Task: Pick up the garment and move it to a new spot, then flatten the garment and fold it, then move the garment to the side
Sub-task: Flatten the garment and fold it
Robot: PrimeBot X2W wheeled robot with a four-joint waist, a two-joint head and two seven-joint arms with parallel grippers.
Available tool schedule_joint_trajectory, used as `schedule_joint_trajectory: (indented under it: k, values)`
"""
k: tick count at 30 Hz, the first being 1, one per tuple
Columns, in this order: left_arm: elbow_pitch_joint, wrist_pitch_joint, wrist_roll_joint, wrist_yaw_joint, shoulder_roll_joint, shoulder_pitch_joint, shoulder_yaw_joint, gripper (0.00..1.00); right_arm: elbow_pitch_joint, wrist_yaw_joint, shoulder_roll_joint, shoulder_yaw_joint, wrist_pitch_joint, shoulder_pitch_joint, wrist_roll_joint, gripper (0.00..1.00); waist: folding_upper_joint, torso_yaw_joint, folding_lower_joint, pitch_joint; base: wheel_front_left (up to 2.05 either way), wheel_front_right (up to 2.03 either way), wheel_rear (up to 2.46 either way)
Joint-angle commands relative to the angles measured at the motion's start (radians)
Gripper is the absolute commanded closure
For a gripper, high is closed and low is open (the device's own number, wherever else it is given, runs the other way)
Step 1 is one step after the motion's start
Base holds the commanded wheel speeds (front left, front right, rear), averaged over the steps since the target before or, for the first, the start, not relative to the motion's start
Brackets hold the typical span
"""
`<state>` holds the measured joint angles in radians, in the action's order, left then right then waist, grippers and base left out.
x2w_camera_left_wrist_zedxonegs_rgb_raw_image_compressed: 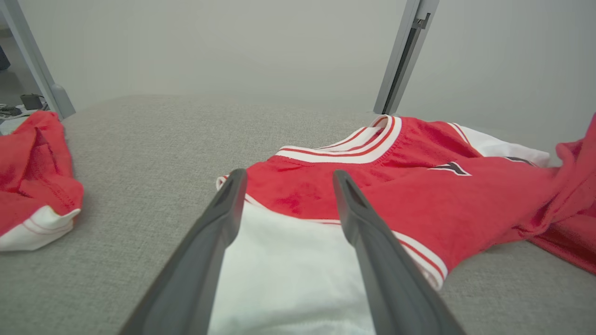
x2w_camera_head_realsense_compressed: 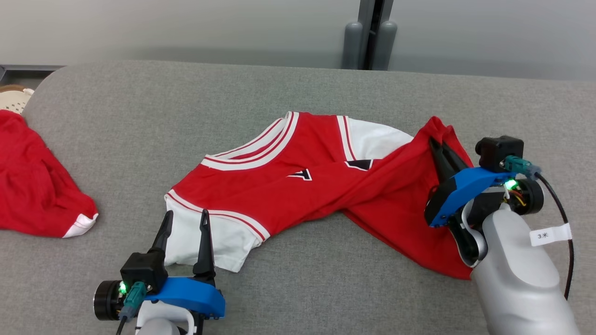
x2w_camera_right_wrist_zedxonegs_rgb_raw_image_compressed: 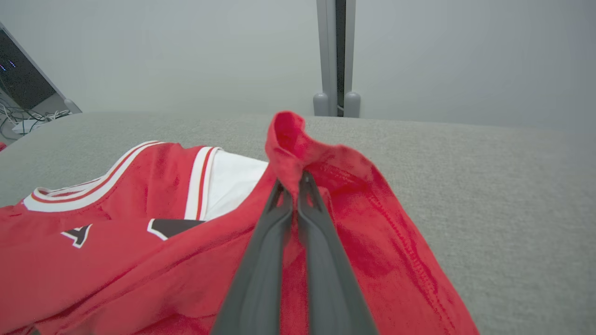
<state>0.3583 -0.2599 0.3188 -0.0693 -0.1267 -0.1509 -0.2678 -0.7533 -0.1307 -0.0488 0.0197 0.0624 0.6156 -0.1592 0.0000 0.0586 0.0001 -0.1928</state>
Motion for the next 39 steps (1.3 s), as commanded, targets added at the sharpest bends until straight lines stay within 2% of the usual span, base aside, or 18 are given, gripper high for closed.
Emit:
schedule_joint_trajectory:
  k: [1,8,14,17,20,24,25,27,28,29,33,39]
  values:
    - [-0.001,-0.005,0.004,0.002,-0.004,-0.005,0.000,0.00,0.024,0.000,-0.003,0.000,0.007,0.004,0.000,1.00,0.0000,-0.007,-0.0001,0.006,0.00,0.00,0.00]
    - [-0.003,-0.005,0.005,0.002,0.003,-0.014,-0.015,0.00,0.306,0.000,-0.003,0.011,-0.016,-0.166,-0.022,1.00,0.0000,-0.051,-0.0001,0.033,0.00,0.00,0.00]
    - [-0.012,-0.005,0.011,-0.006,-0.009,-0.008,-0.005,0.00,0.631,0.000,-0.002,0.037,-0.111,-0.453,-0.057,1.00,0.0000,-0.113,-0.0001,0.044,0.00,0.00,0.00]
    - [-0.020,-0.006,0.014,-0.011,-0.019,-0.001,0.007,0.00,0.757,0.000,-0.003,0.061,-0.169,-0.597,-0.063,1.00,0.0000,-0.149,-0.0001,0.045,0.00,0.00,0.00]
    - [-0.031,-0.005,0.018,-0.017,-0.028,-0.001,0.016,0.00,0.817,0.000,-0.002,0.092,-0.213,-0.703,-0.108,1.00,0.0000,-0.184,-0.0001,0.040,0.00,0.00,0.00]
    - [-0.041,-0.001,0.021,-0.018,-0.038,-0.010,0.017,0.00,0.783,0.000,-0.003,0.099,-0.241,-0.766,-0.088,1.00,0.0000,-0.210,-0.0001,0.034,0.00,0.00,0.00]
    - [-0.043,-0.001,0.021,-0.019,-0.040,-0.013,0.017,0.00,0.765,0.000,-0.002,0.101,-0.243,-0.770,-0.082,0.89,0.0000,-0.213,-0.0001,0.033,0.00,0.00,0.00]
    - [-0.045,0.001,0.023,-0.020,-0.041,-0.015,0.015,0.00,0.728,0.000,-0.003,0.095,-0.232,-0.769,-0.090,0.58,0.0000,-0.217,-0.0001,0.031,0.00,0.00,0.00]
    - [-0.046,0.002,0.023,-0.020,-0.042,-0.016,0.013,0.00,0.709,0.000,-0.003,0.094,-0.229,-0.767,-0.084,0.17,0.0000,-0.218,-0.0001,0.030,0.00,0.00,0.00]
    - [-0.046,0.003,0.022,-0.020,-0.042,-0.017,0.012,0.00,0.695,0.000,-0.002,0.094,-0.224,-0.763,-0.082,0.00,0.0000,-0.218,-0.0001,0.030,0.00,0.00,0.00]
    - [-0.041,0.003,0.024,-0.019,-0.040,-0.012,0.007,0.00,0.682,0.000,-0.002,0.080,-0.211,-0.741,-0.097,0.00,0.0000,-0.211,-0.0001,0.031,0.00,0.00,0.00]
    - [-0.035,0.002,0.030,-0.022,-0.034,-0.011,0.000,0.00,0.817,0.000,-0.003,-0.009,-0.257,-0.691,-0.025,0.00,0.0000,-0.186,-0.0001,0.034,0.00,0.00,0.00]
